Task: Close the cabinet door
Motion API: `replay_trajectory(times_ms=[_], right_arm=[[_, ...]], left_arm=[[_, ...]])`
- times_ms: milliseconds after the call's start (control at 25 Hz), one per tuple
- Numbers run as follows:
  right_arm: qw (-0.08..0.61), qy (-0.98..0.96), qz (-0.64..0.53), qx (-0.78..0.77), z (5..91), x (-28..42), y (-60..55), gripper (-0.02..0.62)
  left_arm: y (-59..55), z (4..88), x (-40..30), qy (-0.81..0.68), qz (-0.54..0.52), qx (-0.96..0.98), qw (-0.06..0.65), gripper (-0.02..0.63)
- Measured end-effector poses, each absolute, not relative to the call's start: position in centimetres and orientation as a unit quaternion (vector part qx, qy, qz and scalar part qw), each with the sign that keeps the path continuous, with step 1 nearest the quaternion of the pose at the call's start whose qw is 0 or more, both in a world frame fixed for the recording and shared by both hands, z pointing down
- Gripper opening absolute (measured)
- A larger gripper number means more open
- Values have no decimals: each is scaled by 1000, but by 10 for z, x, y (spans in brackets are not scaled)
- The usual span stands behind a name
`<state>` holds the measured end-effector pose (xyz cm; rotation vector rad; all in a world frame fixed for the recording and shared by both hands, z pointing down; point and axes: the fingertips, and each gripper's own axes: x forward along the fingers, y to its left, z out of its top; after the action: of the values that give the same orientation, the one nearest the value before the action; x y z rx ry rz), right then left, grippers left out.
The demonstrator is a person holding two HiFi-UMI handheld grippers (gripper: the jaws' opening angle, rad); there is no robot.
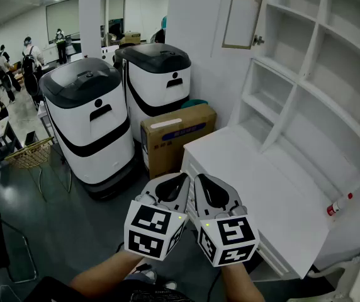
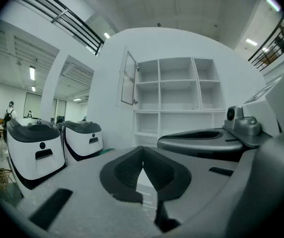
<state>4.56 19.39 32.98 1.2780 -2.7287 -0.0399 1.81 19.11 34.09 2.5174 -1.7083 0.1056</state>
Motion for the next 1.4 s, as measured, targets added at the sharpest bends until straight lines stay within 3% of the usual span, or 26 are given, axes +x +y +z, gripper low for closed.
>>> replay_trajectory(times_ms=[640, 1400], right_arm=[[62, -907, -8, 416, 332, 44, 175, 23], [71, -888, -17, 454, 317, -20, 65, 23]], left_arm=[[169, 336, 17, -563, 31, 824, 44, 12], [53, 322, -43, -516, 17, 856, 41, 12]])
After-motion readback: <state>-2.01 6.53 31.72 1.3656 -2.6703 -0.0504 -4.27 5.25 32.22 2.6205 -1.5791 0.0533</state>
